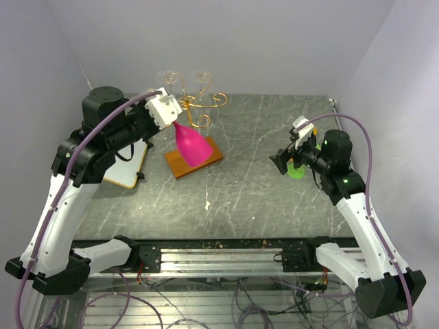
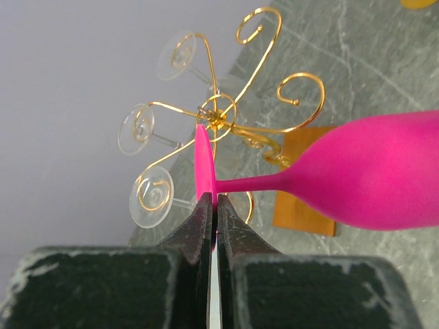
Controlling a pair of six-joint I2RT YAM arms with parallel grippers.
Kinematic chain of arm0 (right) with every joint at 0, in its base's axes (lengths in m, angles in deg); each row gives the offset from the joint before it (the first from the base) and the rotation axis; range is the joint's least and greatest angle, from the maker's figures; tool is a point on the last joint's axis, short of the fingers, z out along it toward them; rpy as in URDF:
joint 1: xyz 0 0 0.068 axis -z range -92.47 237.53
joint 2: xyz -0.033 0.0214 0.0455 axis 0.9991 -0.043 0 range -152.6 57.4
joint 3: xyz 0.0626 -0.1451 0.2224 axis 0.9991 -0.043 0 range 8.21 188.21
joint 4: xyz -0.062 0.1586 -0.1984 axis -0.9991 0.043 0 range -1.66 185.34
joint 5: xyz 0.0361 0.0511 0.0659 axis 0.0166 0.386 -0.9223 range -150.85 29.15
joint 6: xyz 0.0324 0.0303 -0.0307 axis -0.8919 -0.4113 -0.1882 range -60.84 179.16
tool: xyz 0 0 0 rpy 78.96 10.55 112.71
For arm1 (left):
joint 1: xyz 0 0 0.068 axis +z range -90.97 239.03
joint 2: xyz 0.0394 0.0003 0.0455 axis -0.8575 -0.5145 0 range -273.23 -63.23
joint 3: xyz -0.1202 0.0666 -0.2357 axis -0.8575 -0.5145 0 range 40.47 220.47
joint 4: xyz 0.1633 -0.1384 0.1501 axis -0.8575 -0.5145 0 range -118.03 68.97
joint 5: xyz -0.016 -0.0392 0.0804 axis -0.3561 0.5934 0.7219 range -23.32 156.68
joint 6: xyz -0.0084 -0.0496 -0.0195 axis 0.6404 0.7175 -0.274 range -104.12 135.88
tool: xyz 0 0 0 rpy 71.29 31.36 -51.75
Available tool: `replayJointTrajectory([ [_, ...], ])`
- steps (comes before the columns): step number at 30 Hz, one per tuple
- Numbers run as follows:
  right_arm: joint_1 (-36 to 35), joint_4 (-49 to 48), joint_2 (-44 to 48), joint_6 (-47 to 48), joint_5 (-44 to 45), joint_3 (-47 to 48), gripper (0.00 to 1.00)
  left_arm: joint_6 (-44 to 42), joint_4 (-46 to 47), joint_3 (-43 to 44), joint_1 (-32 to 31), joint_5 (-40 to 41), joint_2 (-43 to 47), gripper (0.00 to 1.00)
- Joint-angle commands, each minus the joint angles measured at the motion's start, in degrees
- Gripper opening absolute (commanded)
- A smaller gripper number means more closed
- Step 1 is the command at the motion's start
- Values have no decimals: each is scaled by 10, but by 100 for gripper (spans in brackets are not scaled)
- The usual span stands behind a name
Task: Place the wine glass upside down on the wine glass rack
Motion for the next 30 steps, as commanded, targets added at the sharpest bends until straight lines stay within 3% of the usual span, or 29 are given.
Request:
replayJointTrajectory([
  [1, 6, -14, 8, 6, -16, -7, 100, -56, 41, -41, -15, 82, -6, 7],
  [6, 7, -9, -2, 8, 3, -3, 100, -97, 77, -74, -21, 116, -5, 7],
  [17, 11, -6, -16, 8, 4, -4, 100, -100, 126, -85, -31, 124, -32, 7],
  [30, 12, -2, -30, 11, 0, -6, 100, -93, 148, -103, -39, 227, -46, 7],
])
